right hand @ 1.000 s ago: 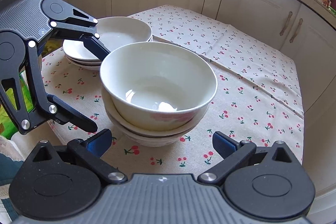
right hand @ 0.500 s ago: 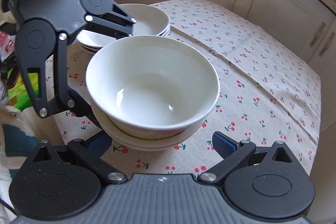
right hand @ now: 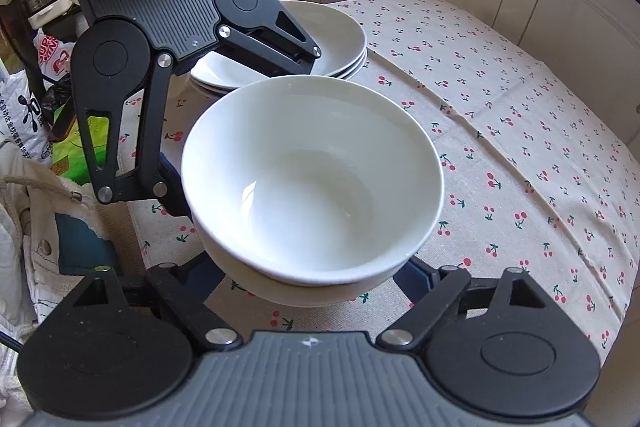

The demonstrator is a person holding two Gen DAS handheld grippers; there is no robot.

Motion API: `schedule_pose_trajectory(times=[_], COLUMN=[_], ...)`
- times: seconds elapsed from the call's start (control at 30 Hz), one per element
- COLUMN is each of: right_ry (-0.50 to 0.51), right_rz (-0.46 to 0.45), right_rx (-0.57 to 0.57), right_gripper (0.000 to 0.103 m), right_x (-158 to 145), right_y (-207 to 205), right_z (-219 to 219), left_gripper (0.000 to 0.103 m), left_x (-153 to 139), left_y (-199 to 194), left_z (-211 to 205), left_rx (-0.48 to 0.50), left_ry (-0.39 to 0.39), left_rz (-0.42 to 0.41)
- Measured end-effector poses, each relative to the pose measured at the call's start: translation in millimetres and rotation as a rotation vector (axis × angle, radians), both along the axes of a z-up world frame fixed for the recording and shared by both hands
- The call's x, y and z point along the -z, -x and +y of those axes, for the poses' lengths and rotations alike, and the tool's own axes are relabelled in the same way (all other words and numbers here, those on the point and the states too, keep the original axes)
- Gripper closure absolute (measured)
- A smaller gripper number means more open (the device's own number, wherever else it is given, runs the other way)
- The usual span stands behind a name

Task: Organize plates and bowls
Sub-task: 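Grip the plate under the bowls with the right tool while the left tool grips its opposite rim, then lift the plate with bowls using both tools and lower it onto the plate stack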

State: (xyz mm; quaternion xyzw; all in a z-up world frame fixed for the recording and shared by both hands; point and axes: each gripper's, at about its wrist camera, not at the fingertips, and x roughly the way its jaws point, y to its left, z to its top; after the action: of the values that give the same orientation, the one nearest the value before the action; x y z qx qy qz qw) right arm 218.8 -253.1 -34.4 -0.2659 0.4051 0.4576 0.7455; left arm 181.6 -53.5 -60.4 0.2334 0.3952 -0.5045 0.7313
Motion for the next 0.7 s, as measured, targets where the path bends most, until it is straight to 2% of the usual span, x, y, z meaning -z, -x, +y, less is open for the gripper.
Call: schedule_pose_trajectory(times=[0.43,0.7], right_ry=[0.033,0.046], right_rz=[0.025,0.039], right_rx=[-0.037,-0.036], right_gripper=[0.012,0.012], right_x=[-0.3,-0.4], right_y=[-6.1,-8.8], right_z=[1.9,4.1], left_gripper=[0.021,0.020], left_x=[1.2,2.3], left_y=[-10.0,-13.5], left_z=[-4.2,-6.5], left_rx=[0.075,0.082], left_ry=[-0.027,-0.036], left_rz=[0.016,0.028])
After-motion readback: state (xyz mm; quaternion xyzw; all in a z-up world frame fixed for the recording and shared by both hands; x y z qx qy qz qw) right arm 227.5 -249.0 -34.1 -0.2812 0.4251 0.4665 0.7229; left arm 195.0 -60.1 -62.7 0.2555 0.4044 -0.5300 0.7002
